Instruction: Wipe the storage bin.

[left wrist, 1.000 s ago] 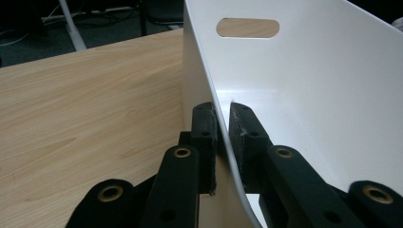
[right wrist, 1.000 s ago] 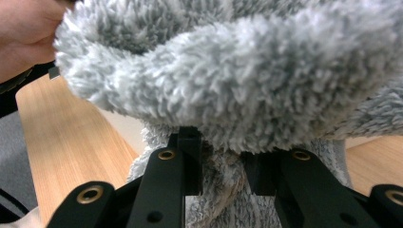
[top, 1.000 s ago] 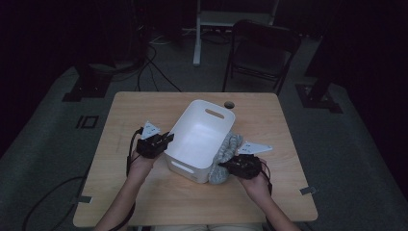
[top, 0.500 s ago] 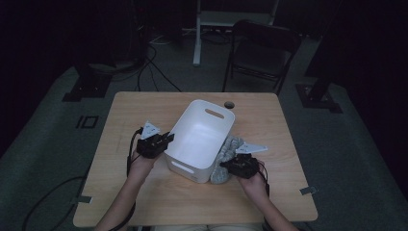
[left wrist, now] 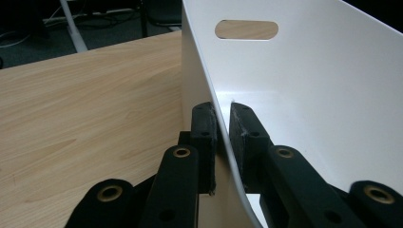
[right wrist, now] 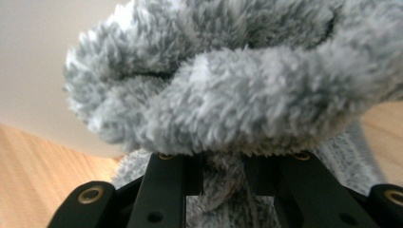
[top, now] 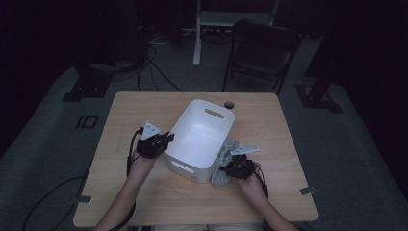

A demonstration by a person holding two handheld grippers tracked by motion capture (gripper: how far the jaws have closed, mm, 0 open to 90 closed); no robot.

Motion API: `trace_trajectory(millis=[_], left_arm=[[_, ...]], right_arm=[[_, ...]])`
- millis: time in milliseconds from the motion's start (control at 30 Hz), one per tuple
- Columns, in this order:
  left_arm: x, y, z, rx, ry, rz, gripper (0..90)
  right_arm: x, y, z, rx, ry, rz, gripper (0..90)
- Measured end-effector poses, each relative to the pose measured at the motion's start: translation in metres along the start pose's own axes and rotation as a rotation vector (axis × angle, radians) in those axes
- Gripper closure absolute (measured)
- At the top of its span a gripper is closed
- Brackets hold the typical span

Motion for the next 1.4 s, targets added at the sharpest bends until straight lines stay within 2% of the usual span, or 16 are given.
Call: trace_trajectory(millis=[100,167,233,333,467,533,600,800,900,1400], left_arm=[[0.0,0.0,0.0,-0.003,-0.002,-0.002,80.8],[0.0,0.0,0.0,-0.003,-0.003,-0.004,80.8],[0.0,0.0,0.0,-0.003,-0.002,-0.003,80.8],[0.0,0.001,0.0,-0.002,-0.003,-0.007,80.9],[0.0,-0.001,0.0,0.009,-0.005,-0.016,81.1],[0.0,-0.002,0.0,0.018,-0.004,-0.019,81.1],[0.001,-0.003,0.0,0.014,0.0,-0.025,81.2],[0.001,-0.005,0.0,0.025,0.001,-0.023,80.9],[0.001,-0.006,0.001,0.028,0.002,-0.02,80.8],[0.001,-0.006,0.001,0.024,0.0,-0.017,80.7]], right_arm=[[0.0,0.0,-0.001,0.013,0.008,0.006,72.2],[-0.003,0.003,0.0,-0.002,0.011,0.004,72.3],[-0.011,0.007,0.003,-0.017,-0.01,0.003,72.3],[-0.028,0.015,0.013,-0.066,-0.064,0.009,72.3],[-0.058,0.021,0.03,-0.069,-0.164,0.065,72.3],[-0.07,0.021,0.039,-0.072,-0.207,0.062,72.2],[-0.077,0.018,0.046,-0.076,-0.224,0.037,72.2],[-0.073,0.008,0.05,-0.044,-0.226,0.037,72.3],[-0.067,0.005,0.047,-0.012,-0.22,0.044,72.4],[-0.042,-0.01,0.031,0.029,-0.135,0.026,72.6]])
Point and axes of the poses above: each handheld gripper's, and its own axes: x roughly forward along the jaws, z roughly out of its top, y roughly to its left, the point moved 9 cm from there along x, roughly forward along the jaws, and after that the axes turned 9 degrees about y, right-handed, at the moved point
